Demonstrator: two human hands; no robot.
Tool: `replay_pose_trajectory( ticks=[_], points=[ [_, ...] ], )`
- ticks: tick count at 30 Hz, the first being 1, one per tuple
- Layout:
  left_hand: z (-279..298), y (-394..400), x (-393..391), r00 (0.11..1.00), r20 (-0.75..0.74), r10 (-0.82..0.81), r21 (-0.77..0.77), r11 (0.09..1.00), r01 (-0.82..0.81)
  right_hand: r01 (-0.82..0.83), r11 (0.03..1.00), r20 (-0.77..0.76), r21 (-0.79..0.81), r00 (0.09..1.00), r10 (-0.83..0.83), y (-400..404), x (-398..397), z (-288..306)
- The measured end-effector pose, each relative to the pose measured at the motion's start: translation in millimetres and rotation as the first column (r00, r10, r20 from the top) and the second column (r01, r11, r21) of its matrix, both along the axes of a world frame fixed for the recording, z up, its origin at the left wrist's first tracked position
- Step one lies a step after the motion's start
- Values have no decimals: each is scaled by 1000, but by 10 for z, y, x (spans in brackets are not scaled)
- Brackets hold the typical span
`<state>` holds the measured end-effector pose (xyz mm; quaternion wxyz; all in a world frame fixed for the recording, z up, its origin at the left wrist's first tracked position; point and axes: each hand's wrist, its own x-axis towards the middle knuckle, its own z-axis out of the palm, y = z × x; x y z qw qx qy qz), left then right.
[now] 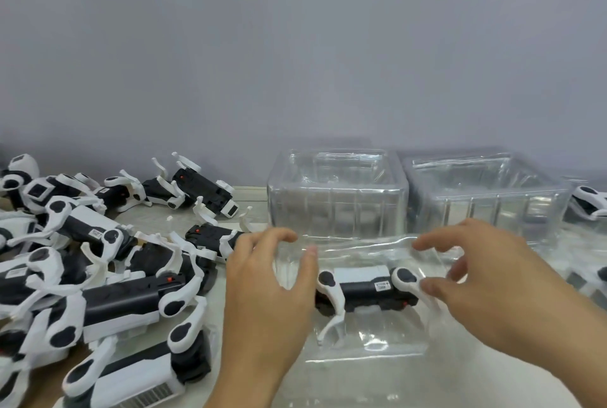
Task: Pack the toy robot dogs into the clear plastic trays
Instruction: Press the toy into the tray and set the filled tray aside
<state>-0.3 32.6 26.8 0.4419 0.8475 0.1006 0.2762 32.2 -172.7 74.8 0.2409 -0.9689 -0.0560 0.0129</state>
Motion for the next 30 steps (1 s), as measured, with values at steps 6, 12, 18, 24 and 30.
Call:
replay_pose_trajectory(
  ticks=[6,12,18,24,30],
  points=[
    [-11,16,-3,967,-204,150,-140,973,-181,68,997,-47,22,997,-67,-128,52,-38],
    [32,29,3,951,-305,56,-283,948,-146,87,993,70,-77,994,-82,-134,47,7],
    [43,-22,17,878,-143,-457,-899,430,77,-150,977,284,152,953,102,307,-79,5],
    [-2,55,42,918,-98,-384,-904,421,79,-284,910,197,301,952,232,666,-264,-157],
    [0,77,43,937,-171,-304,-793,607,52,-213,935,103,282,976,191,619,-246,-175]
  ],
)
